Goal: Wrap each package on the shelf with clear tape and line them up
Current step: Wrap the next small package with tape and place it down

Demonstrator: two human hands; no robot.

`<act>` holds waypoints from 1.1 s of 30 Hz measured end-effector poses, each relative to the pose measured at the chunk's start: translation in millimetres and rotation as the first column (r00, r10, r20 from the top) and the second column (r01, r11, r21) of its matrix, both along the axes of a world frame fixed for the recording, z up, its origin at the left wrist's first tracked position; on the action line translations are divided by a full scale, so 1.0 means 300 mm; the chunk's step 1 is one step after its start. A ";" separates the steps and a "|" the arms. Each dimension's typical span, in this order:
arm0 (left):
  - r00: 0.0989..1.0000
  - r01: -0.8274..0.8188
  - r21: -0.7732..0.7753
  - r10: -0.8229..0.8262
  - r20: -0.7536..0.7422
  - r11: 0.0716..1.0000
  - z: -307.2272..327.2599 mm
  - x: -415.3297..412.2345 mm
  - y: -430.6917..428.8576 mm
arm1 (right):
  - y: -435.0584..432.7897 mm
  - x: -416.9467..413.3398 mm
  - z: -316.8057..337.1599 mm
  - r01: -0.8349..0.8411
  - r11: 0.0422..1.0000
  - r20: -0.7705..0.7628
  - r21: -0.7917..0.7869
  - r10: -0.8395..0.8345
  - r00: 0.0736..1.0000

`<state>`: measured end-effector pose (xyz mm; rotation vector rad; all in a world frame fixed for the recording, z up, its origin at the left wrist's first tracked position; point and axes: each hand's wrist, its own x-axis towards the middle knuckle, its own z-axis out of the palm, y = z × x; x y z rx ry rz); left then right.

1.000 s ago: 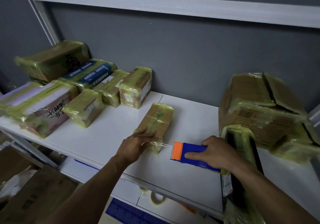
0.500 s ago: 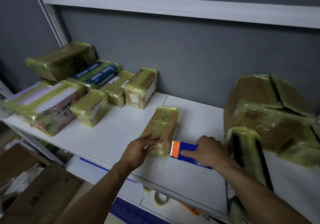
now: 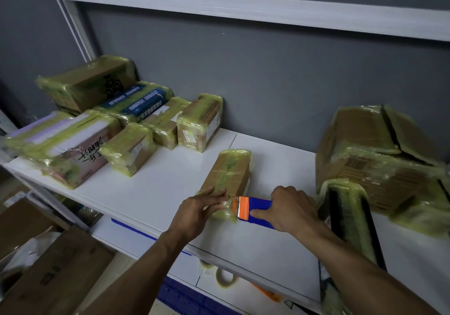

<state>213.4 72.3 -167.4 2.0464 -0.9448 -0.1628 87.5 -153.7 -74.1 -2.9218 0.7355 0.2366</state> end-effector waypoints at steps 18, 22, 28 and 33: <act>0.996 -0.094 -0.114 0.093 -0.017 0.989 0.075 0.014 0.033 | 0.029 0.071 0.052 -0.067 0.974 0.122 -0.218 0.095 0.988; 0.990 -0.138 -0.208 0.130 -0.052 0.968 0.103 0.029 0.057 | -0.030 0.061 0.052 0.031 0.989 0.147 -0.142 -0.009 0.989; 0.957 -0.183 -0.053 0.191 0.217 0.982 0.083 0.015 0.175 | -0.053 0.043 0.011 0.079 0.959 0.204 0.271 -0.137 0.969; 0.972 -0.151 -0.052 0.158 0.174 0.987 0.035 -0.029 0.207 | -0.014 0.038 -0.033 0.042 0.857 0.227 0.514 -0.182 0.957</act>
